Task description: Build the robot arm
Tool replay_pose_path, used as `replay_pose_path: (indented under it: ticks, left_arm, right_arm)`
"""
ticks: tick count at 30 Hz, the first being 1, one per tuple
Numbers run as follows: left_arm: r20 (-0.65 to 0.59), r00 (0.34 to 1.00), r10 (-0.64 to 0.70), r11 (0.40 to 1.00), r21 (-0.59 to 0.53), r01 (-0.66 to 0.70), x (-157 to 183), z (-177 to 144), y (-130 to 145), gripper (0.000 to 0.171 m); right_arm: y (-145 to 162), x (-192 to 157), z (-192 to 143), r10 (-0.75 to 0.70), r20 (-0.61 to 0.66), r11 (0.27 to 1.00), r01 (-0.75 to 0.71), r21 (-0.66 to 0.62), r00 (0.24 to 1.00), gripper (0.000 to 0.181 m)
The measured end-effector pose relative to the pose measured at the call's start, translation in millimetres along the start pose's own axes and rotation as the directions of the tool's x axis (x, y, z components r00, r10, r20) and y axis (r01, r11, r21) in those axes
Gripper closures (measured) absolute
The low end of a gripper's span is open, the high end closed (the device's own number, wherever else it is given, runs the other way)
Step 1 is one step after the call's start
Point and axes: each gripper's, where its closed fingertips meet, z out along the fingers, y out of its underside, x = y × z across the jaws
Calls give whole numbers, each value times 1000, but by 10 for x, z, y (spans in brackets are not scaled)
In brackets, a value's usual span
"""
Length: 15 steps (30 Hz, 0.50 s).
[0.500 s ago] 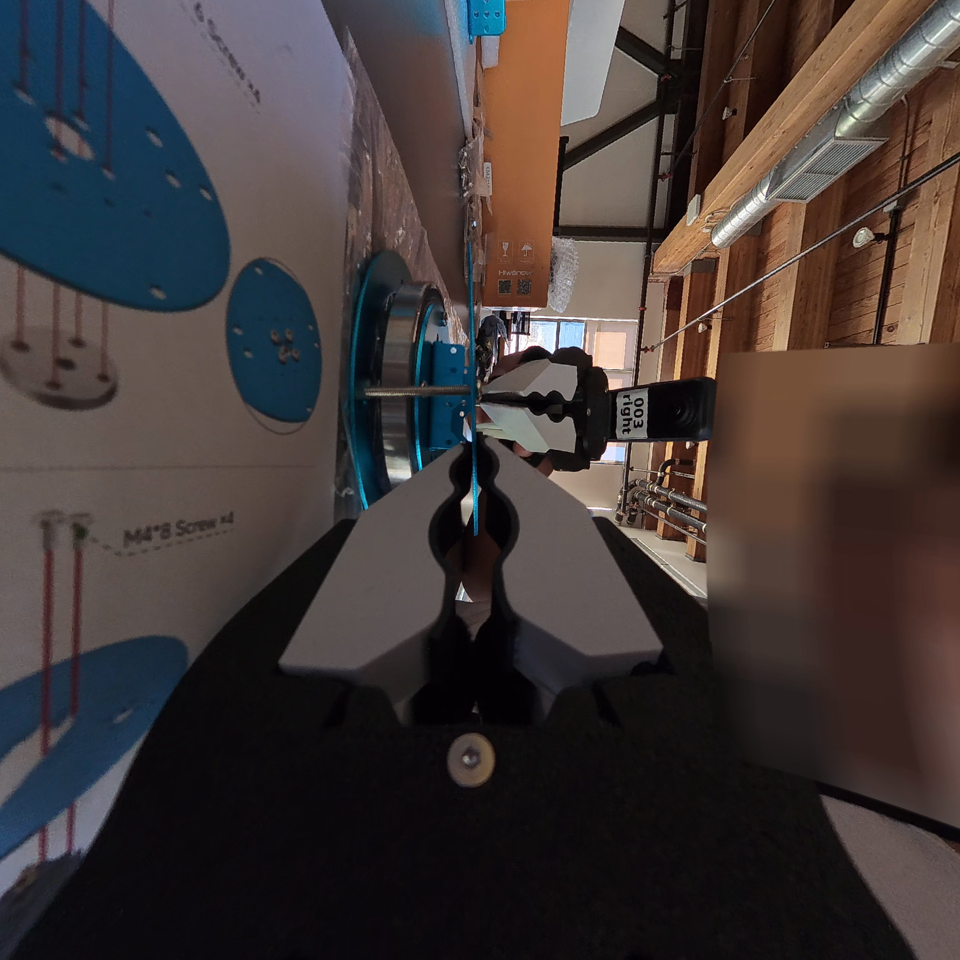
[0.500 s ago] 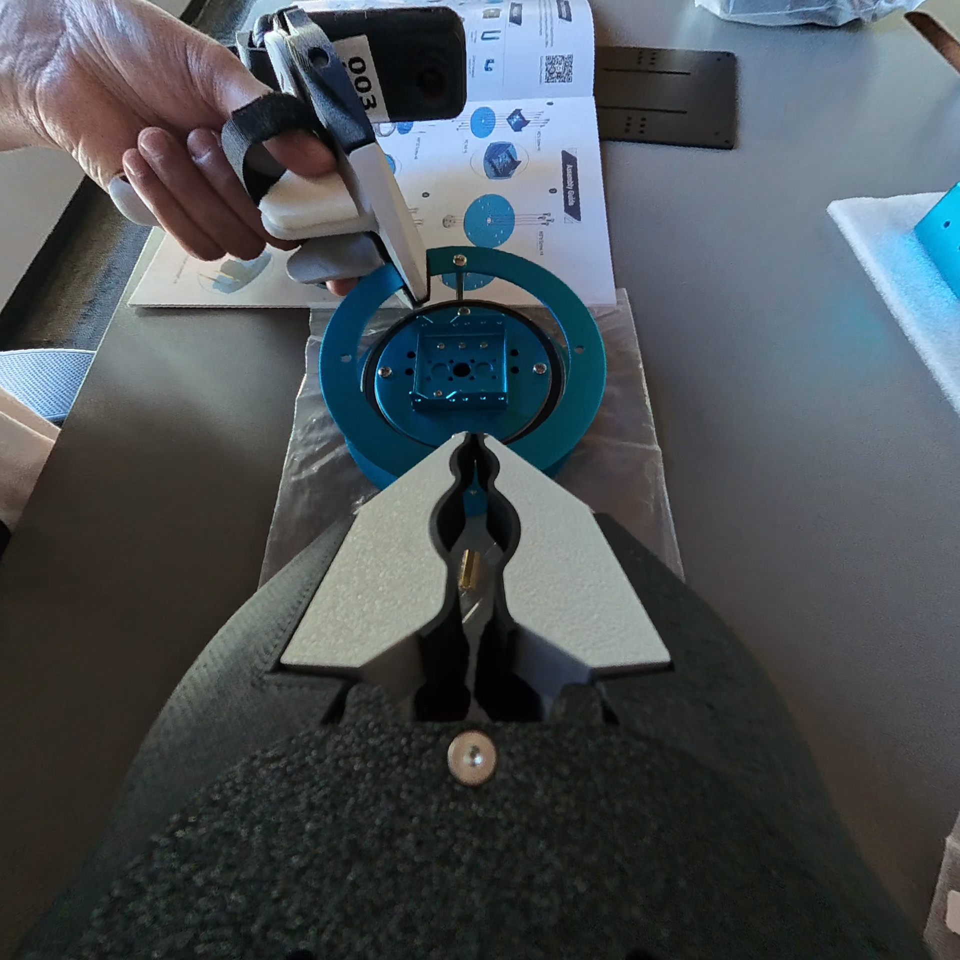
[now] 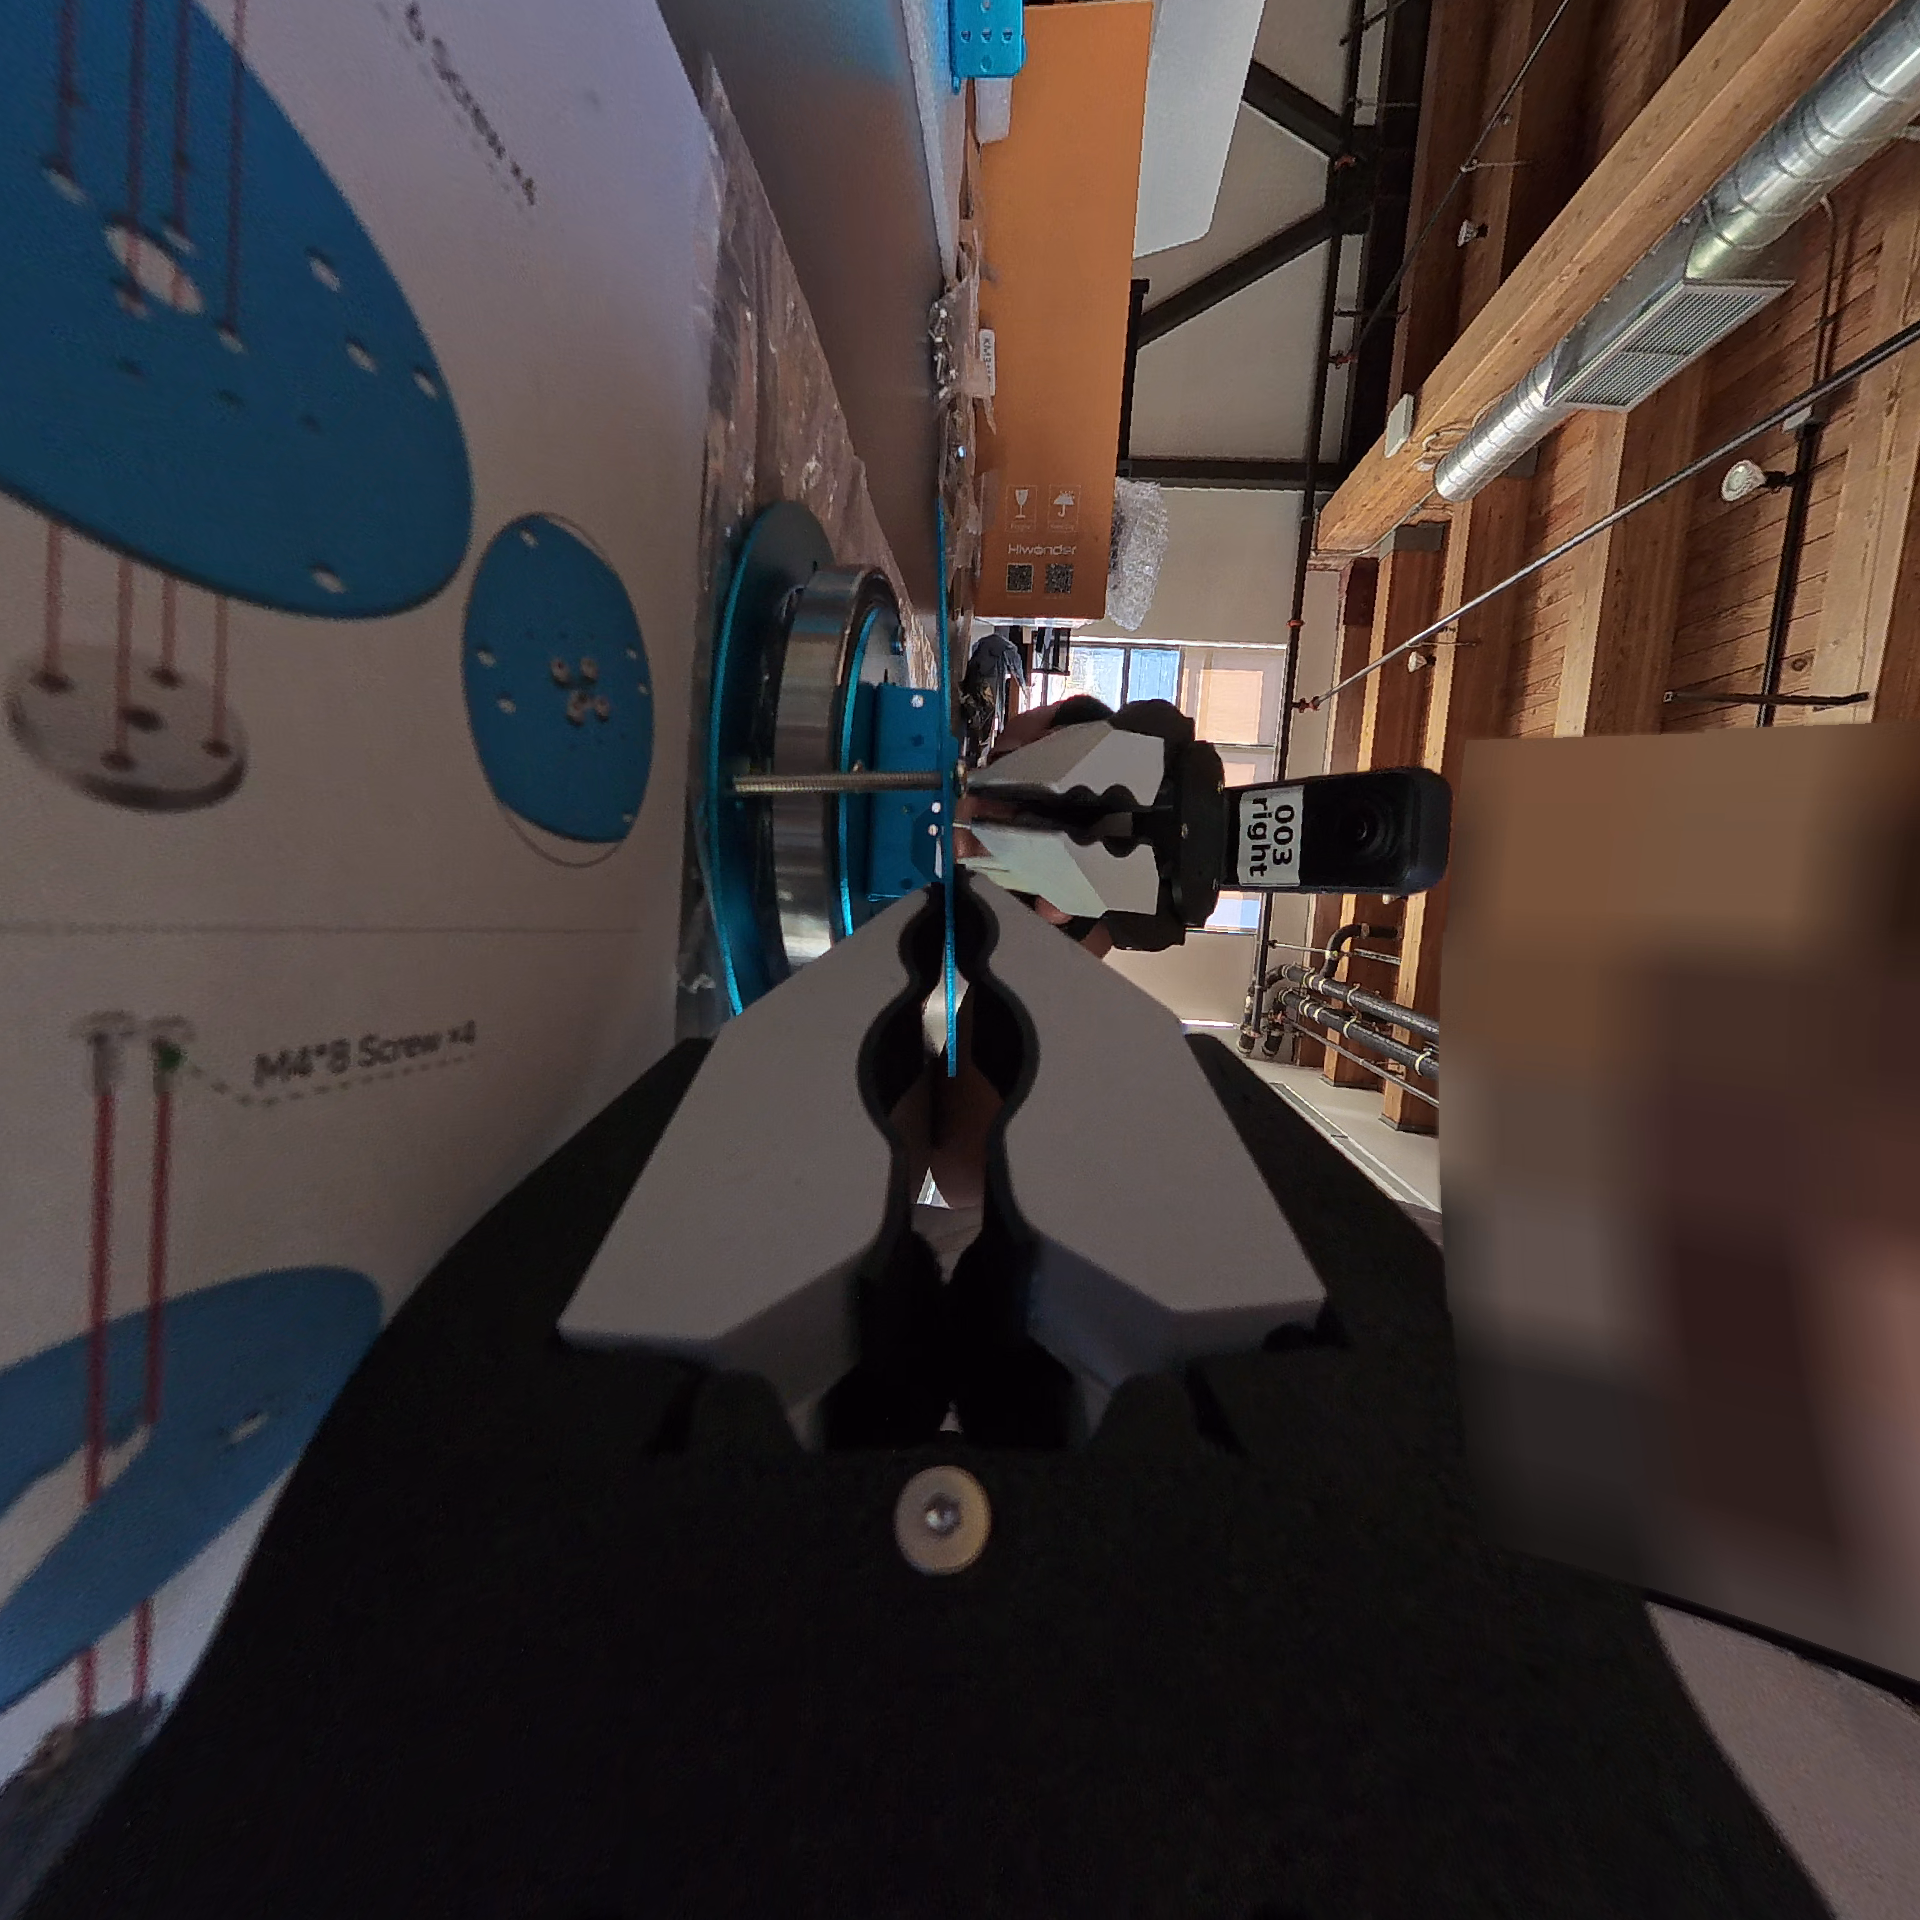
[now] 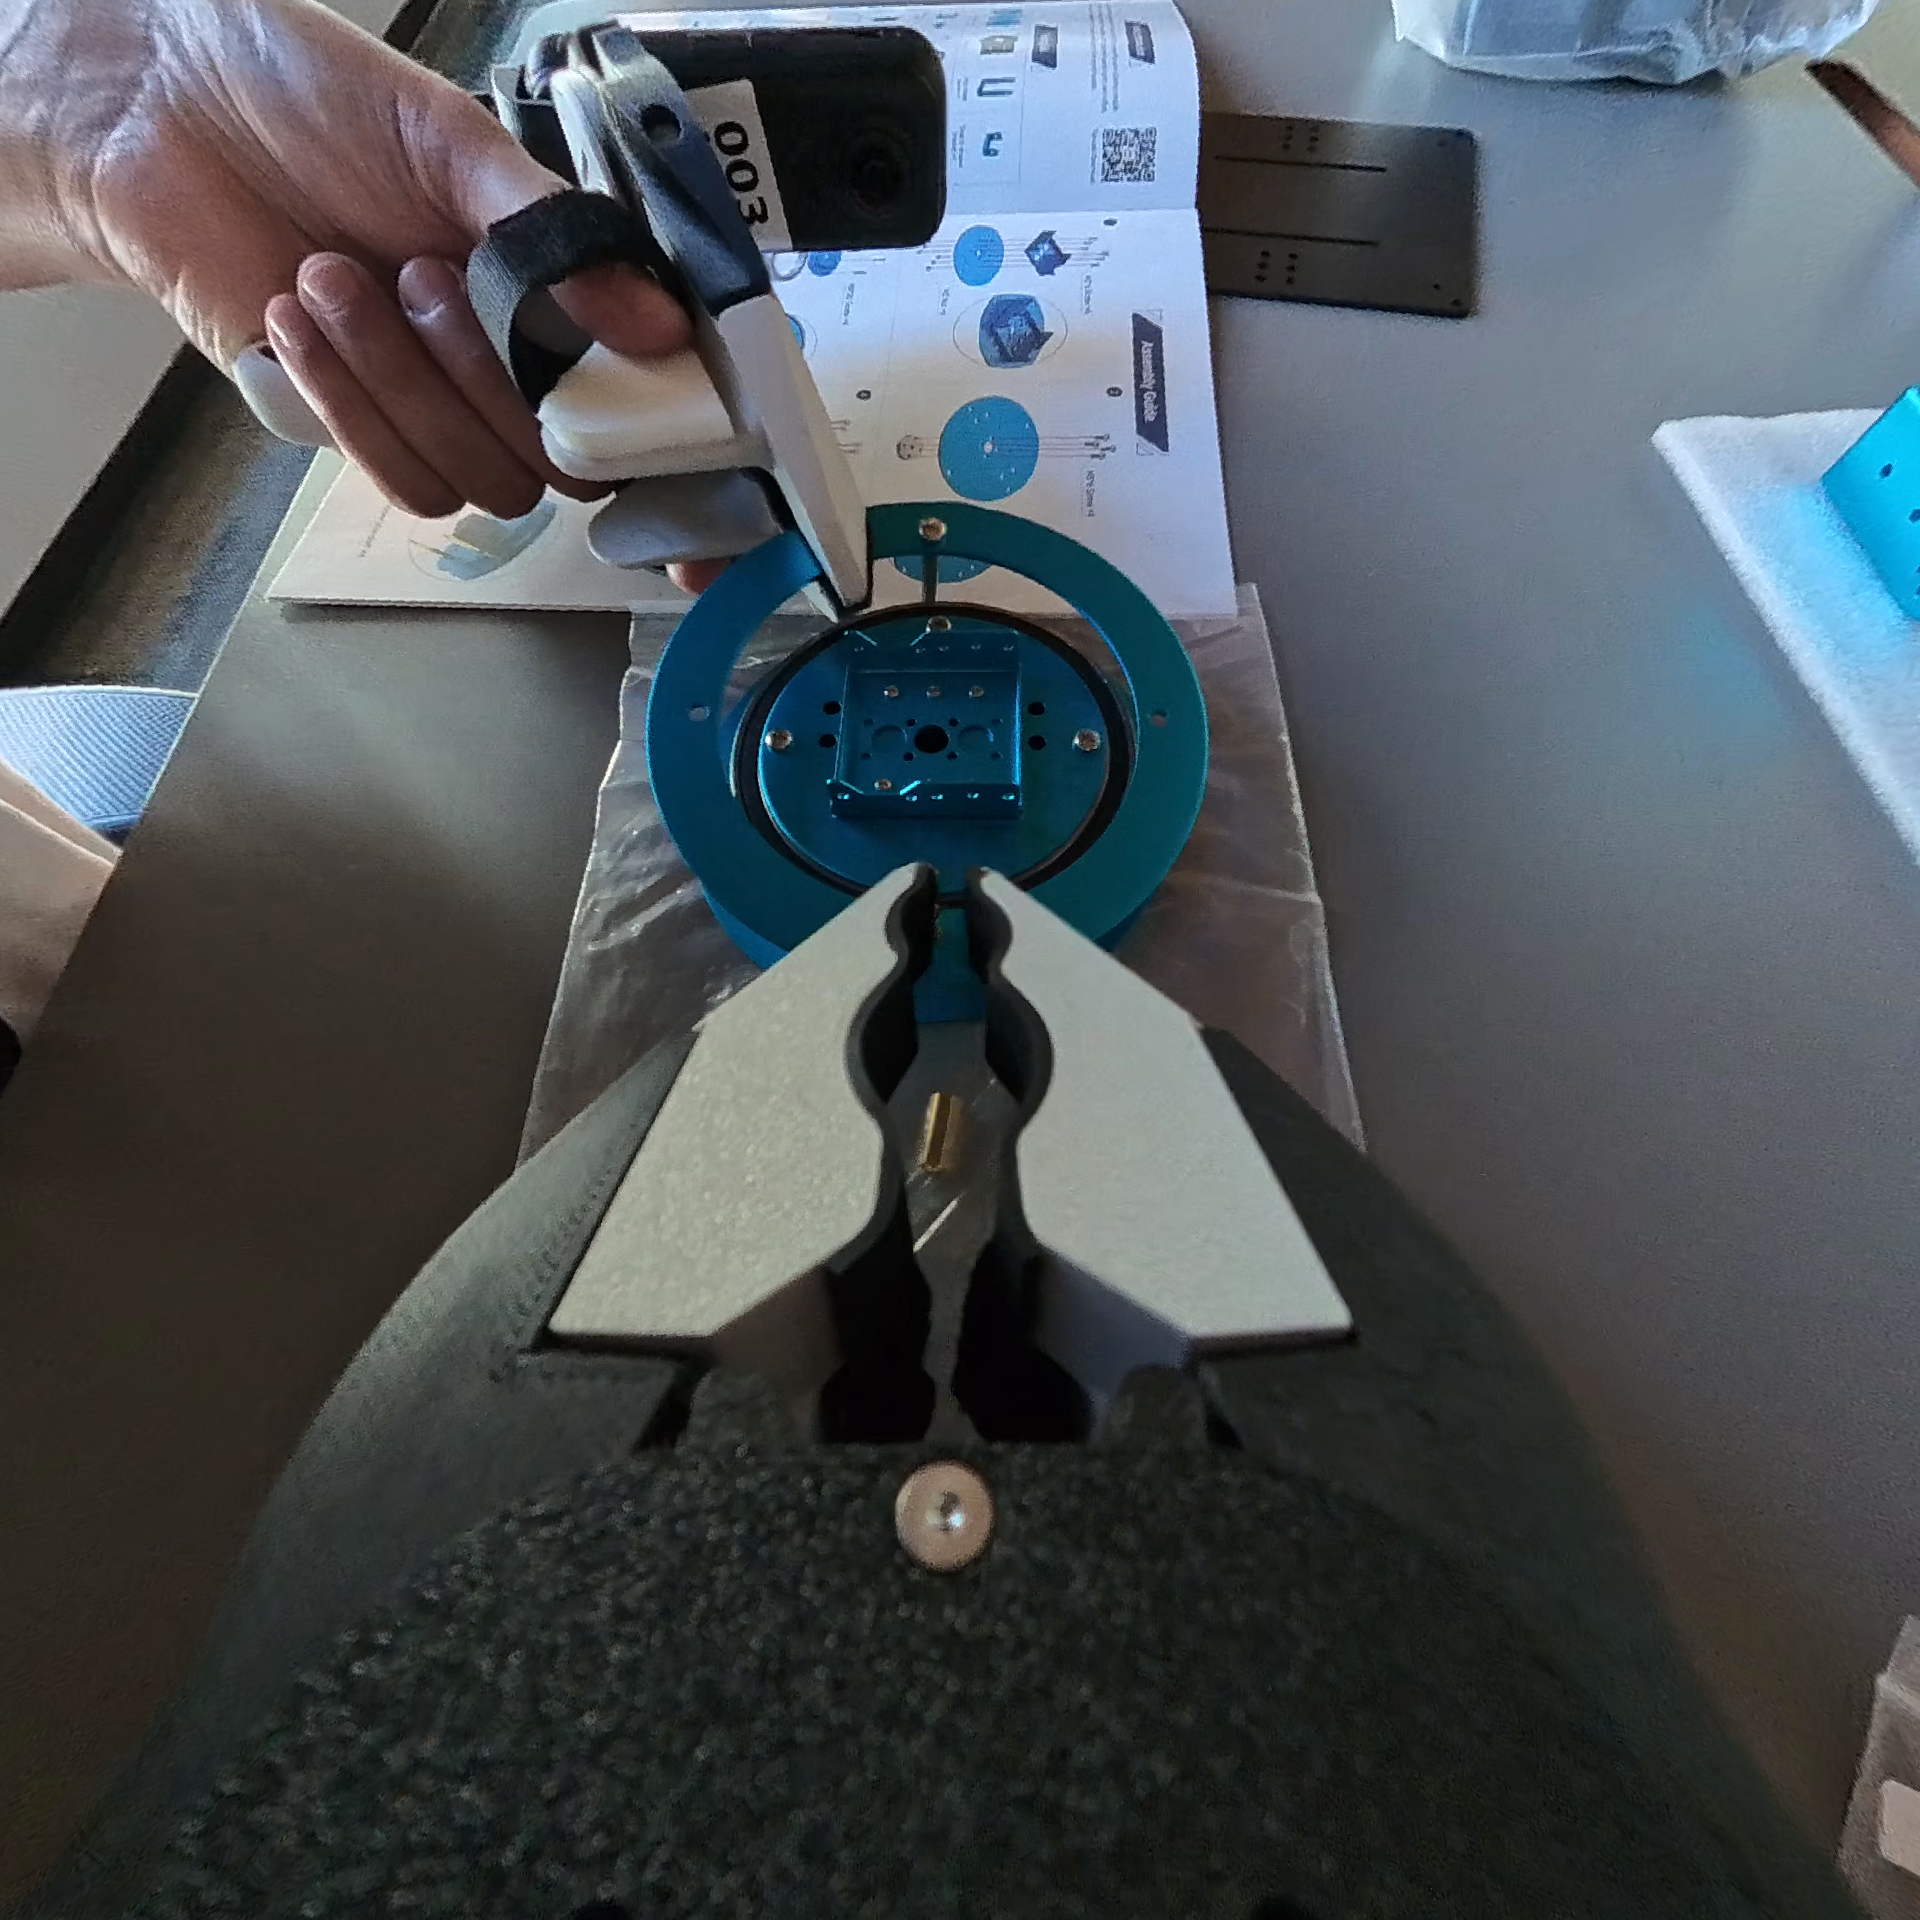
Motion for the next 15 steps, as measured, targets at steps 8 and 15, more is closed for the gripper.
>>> replay_pose_path:
  ticks: [8, 15]
  left_arm:
    - [2, 1000, -4, 1000, 6, 4, -3, -5, 0, 171]
    - [0, 1000, -4, 1000, 5, 4, -9, -17, -3, 171]
  right_arm:
    - [-75, 2, -85, -83, -11, 995, 83, 60, 997, 125]
    - [-19, 6, 184, -25, -39, 999, 24, -32, 999, 71]
